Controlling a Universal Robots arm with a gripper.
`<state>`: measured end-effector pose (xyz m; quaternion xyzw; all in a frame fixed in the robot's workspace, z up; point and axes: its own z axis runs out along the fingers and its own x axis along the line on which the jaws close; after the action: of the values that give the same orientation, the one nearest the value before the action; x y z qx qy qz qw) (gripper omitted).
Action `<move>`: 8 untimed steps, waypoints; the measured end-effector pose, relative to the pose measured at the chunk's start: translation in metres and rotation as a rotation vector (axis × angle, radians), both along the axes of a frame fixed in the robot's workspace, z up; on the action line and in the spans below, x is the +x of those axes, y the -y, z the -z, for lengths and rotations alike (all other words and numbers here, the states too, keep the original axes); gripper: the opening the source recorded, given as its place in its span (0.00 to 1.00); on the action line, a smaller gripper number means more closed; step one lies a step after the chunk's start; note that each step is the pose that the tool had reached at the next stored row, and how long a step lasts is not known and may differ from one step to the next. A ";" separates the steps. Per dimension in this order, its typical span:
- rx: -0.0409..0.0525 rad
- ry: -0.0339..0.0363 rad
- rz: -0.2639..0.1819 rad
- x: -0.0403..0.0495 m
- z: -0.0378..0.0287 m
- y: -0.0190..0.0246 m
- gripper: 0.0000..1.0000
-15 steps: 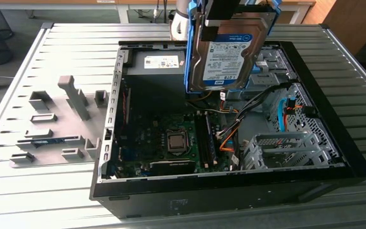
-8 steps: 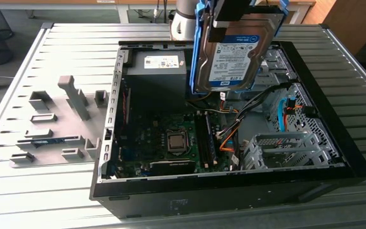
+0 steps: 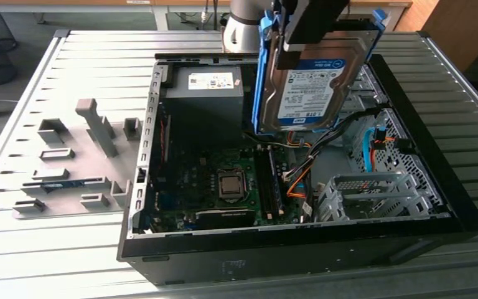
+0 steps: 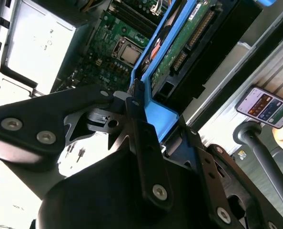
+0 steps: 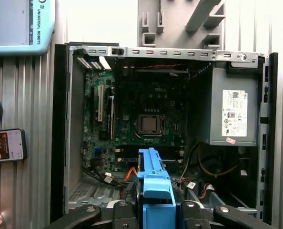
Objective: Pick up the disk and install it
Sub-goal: 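Insert the disk into the insertion slot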
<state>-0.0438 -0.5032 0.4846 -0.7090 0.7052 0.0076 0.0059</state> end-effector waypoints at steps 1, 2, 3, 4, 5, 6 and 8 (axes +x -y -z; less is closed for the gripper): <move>0.0001 0.0002 0.000 0.0004 0.0003 0.0001 0.37; 0.0000 0.0003 0.000 0.0018 0.0005 0.0001 0.37; -0.0003 0.0002 0.000 0.0044 0.0005 0.0001 0.37; -0.0001 0.0002 0.000 0.0077 0.0009 0.0001 0.37; -0.0001 0.0002 0.000 0.0114 0.0011 0.0001 0.37; -0.0001 0.0002 0.000 0.0148 0.0014 0.0001 0.37; 0.0000 0.0003 0.000 0.0181 0.0021 0.0002 0.37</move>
<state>-0.0257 -0.5034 0.4825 -0.7090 0.7051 0.0075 0.0059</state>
